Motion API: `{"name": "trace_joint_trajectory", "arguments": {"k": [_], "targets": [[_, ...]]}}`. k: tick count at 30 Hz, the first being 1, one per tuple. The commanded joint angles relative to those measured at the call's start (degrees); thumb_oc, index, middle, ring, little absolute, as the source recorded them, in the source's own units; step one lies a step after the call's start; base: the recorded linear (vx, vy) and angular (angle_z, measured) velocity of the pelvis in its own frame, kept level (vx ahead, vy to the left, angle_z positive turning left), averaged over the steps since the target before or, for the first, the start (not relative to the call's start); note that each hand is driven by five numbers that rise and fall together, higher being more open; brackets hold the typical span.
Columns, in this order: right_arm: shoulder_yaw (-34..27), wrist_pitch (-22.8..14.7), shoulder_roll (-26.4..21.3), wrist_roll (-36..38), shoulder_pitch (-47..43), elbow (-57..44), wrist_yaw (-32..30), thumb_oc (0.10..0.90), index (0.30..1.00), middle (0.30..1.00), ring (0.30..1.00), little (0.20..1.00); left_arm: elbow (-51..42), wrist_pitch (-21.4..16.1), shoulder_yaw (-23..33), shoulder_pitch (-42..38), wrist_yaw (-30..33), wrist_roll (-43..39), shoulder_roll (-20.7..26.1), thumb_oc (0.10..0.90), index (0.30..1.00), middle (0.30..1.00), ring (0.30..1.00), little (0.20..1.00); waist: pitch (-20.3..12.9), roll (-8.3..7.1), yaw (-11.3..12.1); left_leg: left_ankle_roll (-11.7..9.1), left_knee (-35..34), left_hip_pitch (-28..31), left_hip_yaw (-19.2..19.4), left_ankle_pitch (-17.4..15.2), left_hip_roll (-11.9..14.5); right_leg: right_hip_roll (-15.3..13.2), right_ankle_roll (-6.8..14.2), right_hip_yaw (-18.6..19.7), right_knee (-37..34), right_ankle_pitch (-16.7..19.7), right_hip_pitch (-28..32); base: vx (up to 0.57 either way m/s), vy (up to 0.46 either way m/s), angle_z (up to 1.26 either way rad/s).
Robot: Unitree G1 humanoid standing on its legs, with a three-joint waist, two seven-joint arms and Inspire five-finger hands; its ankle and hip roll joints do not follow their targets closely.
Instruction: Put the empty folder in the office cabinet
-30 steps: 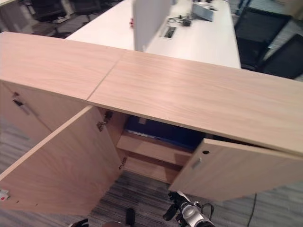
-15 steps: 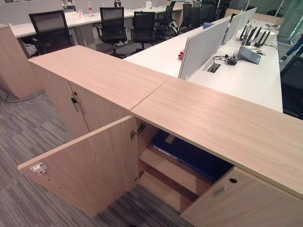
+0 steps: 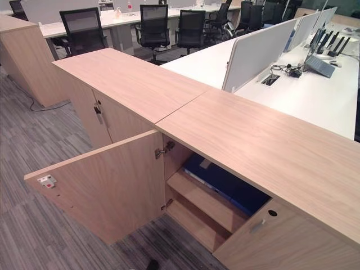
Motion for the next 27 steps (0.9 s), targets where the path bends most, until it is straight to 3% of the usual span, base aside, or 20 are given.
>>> {"name": "trace_joint_trajectory", "arguments": {"k": [1,2,6,14,20,27], "targets": [[1.5,-0.1,-2.5,-3.1,-1.1,1.3,0.4,0.800,0.900,0.900,0.900,0.900,0.6,-4.3,3.0,-5.5,4.4,3.6,10.4,0.800,0.900,0.900,0.900,0.900,-1.9,2.57,0.6,1.3,-1.1,3.3,0.8,-7.3,0.7,-1.7,2.4,1.2,-0.9,5.6,-4.0,-0.01,0.030,-0.23],[1.5,-0.1,-2.5,-3.1,-1.1,1.3,0.4,0.800,0.900,0.900,0.900,0.900,0.6,-4.3,3.0,-5.5,4.4,3.7,10.4,0.800,0.900,0.900,0.900,0.900,-1.9,2.54,0.6,1.3,-1.1,3.3,0.8,-7.3,0.7,-1.7,2.4,1.3,-0.9,5.6,-4.0,0.00,0.028,-0.37],[2.2,0.1,-3.4,-4.6,-0.9,2.5,1.2,0.800,0.900,0.900,0.900,0.900,0.2,-4.3,4.2,-6.7,6.4,9.3,18.3,0.800,0.900,0.900,0.900,0.900,-1.8,2.36,0.1,1.4,-1.1,4.1,2.1,-7.5,0.7,-1.8,2.4,2.4,-0.8,6.0,-4.5,0.00,0.017,-0.33],[1.6,0.3,-5.4,-3.3,-1.9,3.4,2.7,0.800,0.900,0.900,0.900,0.900,1.0,-2.7,1.3,-10.5,4.9,16.6,27.7,0.800,0.900,0.900,0.900,0.900,-1.9,2.27,-0.6,1.7,-1.1,4.9,4.0,-8.1,0.2,-2.4,3.2,2.6,-0.9,7.1,-4.9,0.00,0.026,-0.08],[2.3,0.0,-5.1,-3.5,-2.5,3.4,3.3,0.800,0.900,0.900,0.900,0.900,0.8,-3.1,-2.6,-14.1,4.1,19.2,28.6,0.800,0.900,0.900,0.900,0.900,-2.1,1.92,-0.9,1.8,-1.1,5.4,5.1,-8.5,0.0,-2.7,3.4,3.0,-0.9,7.4,-4.9,0.00,0.013,-0.04],[3.3,-0.4,-4.7,-3.5,-3.0,3.5,2.8,0.800,0.900,0.900,0.900,0.900,-5.0,-4.0,-8.6,-19.5,5.5,20.4,26.0,0.800,0.900,0.900,0.900,0.900,-2.1,1.31,-1.1,1.9,-1.1,5.8,5.0,-8.7,0.1,-2.7,3.5,2.4,-0.9,7.2,-4.3,0.00,0.000,0.00]]}}
